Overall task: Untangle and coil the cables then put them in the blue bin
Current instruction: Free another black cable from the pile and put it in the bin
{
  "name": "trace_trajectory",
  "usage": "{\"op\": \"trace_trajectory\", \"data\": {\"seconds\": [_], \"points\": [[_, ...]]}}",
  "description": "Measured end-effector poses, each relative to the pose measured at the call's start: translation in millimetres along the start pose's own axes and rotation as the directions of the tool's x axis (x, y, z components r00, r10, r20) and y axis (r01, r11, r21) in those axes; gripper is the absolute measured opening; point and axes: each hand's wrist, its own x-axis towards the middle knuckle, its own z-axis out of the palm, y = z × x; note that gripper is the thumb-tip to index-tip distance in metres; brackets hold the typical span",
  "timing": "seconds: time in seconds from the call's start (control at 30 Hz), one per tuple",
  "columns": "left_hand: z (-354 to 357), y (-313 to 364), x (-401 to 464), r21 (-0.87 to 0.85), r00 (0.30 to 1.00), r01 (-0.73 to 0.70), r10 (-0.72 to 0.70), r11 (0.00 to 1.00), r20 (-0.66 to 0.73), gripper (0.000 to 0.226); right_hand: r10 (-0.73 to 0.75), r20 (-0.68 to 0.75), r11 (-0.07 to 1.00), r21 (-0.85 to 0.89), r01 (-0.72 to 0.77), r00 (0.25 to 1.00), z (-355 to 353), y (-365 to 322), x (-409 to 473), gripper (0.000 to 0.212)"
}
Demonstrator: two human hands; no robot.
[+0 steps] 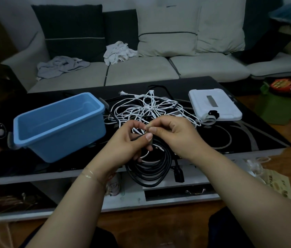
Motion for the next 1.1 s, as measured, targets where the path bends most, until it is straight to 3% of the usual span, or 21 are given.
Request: {"op": "trace_trajectory", "data": {"seconds": [0.17,0.4,0.5,0.57,0.63,0.73,0.83,0.9,1.0,1.1], "points": [[-0.7,-3.8,3.1,-0.061,0.999,0.032,-0.032,0.998,0.008,0.017,0.054,0.044,0.998,-0.025,-0.053,0.998,1.3,6.0,2.9,0.008],[-8.0,-4.2,3.3,-0.269,0.986,0.143,-0.113,0.953,0.121,0.027,0.051,0.118,0.998,-0.03,-0.047,0.992,-0.2,7.2,3.0,0.011],[-11.9,-1.0,1.8,-0.271,0.979,0.159,-0.117,0.949,0.167,0.023,0.045,0.162,0.997,-0.062,-0.035,0.986,-2.1,5.0,0.9,0.007],[-11.8,0.3,1.7,-0.238,0.979,0.148,-0.108,0.96,0.172,0.027,0.045,0.191,0.997,-0.077,-0.03,0.981,-2.3,-0.5,-1.7,0.029],[-10.5,-0.5,2.3,-0.216,0.984,0.15,-0.125,0.965,0.123,0.027,0.016,0.222,0.993,-0.119,0.011,0.975,-2.4,-3.2,-3.6,0.042],[-10.4,-2.9,3.6,-0.203,0.988,0.15,-0.142,0.968,0.052,0.037,0.006,0.175,0.994,-0.111,0.014,0.985,-2.0,-0.2,-3.3,0.029],[-10.5,-3.9,5.5,-0.215,0.996,0.086,-0.086,0.973,0.01,0.045,0.115,0.035,0.972,0.201,-0.119,0.993,5.6,0.1,-3.0,0.02],[-10.0,-5.1,7.8,-0.204,0.997,0.038,-0.05,0.978,-0.056,0.041,0.241,0.036,0.907,0.346,-0.238,0.97,15.1,1.4,-3.7,0.021],[-8.6,-8.3,11.7,-0.111,0.984,-0.014,-0.006,0.994,-0.177,0.031,0.305,0.075,0.936,0.161,-0.314,0.949,28.7,9.7,-6.9,0.029],[-6.4,-12.6,13.2,0.188,0.964,-0.043,0.09,0.981,-0.25,0.024,0.305,-0.027,0.952,0.036,-0.304,0.952,33.6,19.2,-4.8,0.03]]}}
